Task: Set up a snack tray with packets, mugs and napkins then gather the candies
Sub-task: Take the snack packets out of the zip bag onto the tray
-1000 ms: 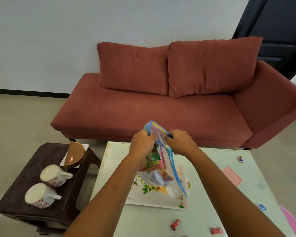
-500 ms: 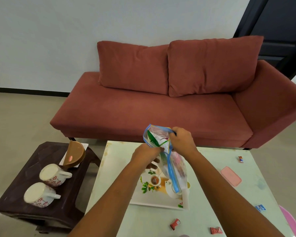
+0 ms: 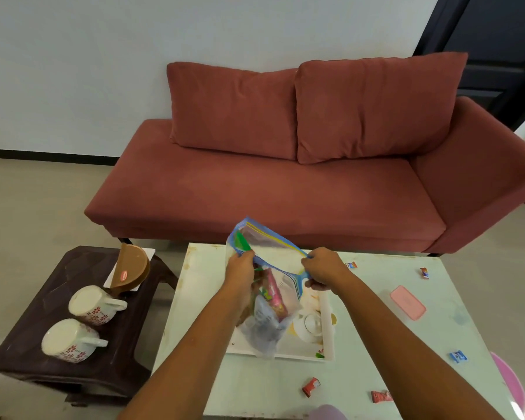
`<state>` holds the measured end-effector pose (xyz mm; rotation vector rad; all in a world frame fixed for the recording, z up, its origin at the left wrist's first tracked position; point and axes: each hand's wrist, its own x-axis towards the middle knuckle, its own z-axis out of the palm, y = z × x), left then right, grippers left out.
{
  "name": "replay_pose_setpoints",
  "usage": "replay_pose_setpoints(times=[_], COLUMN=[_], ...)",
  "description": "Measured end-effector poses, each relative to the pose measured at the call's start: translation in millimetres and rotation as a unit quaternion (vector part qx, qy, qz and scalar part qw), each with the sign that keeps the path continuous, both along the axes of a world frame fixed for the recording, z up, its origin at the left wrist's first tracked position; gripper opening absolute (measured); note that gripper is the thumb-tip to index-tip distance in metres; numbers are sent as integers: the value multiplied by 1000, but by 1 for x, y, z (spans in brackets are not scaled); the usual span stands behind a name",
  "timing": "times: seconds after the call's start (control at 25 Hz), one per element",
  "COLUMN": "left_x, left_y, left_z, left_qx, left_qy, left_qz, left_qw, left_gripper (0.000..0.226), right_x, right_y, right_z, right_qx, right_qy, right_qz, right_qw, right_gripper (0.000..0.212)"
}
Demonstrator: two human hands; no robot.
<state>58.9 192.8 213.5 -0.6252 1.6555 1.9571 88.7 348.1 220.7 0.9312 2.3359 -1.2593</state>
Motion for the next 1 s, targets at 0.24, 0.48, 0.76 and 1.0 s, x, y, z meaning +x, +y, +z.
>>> replay_pose_setpoints(times=[0.24, 0.48, 0.76, 1.0], left_x=[-23, -10, -16, -38], left_y=[-43, -33, -41, -72], left_z=[-8, -20, -41, -49], left_qx=[-63, -130, -242, -481], left_qy=[-13, -27, 41, 143], left_qz=[54, -81, -77, -203], left_qw=[996, 988, 966, 841], left_gripper=[21, 24, 23, 10], right_x=[0, -18, -25, -17], right_y=[-3, -42, -23, -20], right_z=[-5, -1, -12, -25], right_qx=[-29, -63, -2, 1], right_qy=[44, 129, 102, 34], right_qz=[-55, -4, -43, -32], right_qw=[997, 990, 994, 999], right_gripper=[20, 30, 29, 17])
